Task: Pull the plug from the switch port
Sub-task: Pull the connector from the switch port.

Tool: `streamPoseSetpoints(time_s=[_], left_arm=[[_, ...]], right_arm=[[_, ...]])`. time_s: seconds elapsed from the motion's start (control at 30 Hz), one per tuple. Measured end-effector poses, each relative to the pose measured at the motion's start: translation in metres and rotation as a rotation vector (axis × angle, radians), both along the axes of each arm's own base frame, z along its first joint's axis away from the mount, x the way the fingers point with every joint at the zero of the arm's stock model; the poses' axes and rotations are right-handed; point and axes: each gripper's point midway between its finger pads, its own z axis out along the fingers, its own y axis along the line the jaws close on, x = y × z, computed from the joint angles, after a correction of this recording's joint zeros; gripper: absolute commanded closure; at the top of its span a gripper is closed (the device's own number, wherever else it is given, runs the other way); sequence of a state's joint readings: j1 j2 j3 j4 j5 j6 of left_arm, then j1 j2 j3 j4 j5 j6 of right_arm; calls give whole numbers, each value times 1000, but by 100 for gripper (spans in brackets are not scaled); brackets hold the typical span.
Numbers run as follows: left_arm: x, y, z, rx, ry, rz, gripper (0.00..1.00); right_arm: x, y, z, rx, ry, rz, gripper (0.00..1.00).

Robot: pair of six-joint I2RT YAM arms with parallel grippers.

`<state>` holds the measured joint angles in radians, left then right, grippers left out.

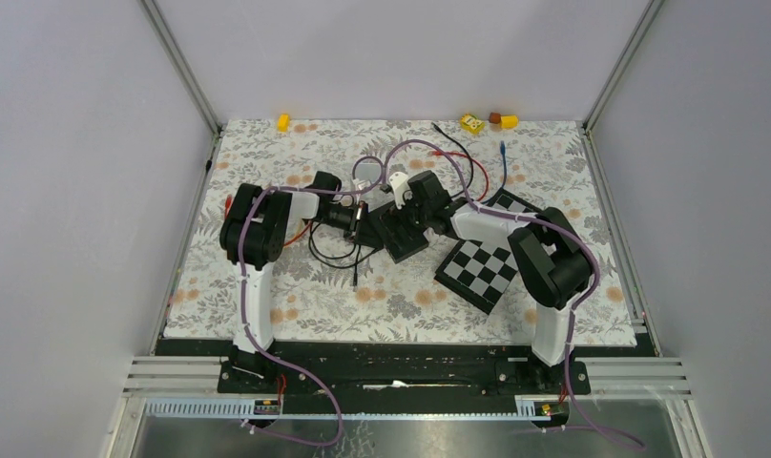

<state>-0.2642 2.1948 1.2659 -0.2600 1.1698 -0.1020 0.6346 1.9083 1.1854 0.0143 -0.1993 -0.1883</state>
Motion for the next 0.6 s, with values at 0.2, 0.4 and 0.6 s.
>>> streamPoseSetpoints(time_s=[0.2,0.4,0.6], left_arm=[[-1,5,-1,-7,3,2,100],[-18,14,-4,-34,128,42,100],[-20,14,-4,-31,144,46,100]], right_arm=[[6,1,-1,-12,-17,0,0],[6,-1,-7,-4,16,-22,0],[6,-1,-7,3,25,-30,0]])
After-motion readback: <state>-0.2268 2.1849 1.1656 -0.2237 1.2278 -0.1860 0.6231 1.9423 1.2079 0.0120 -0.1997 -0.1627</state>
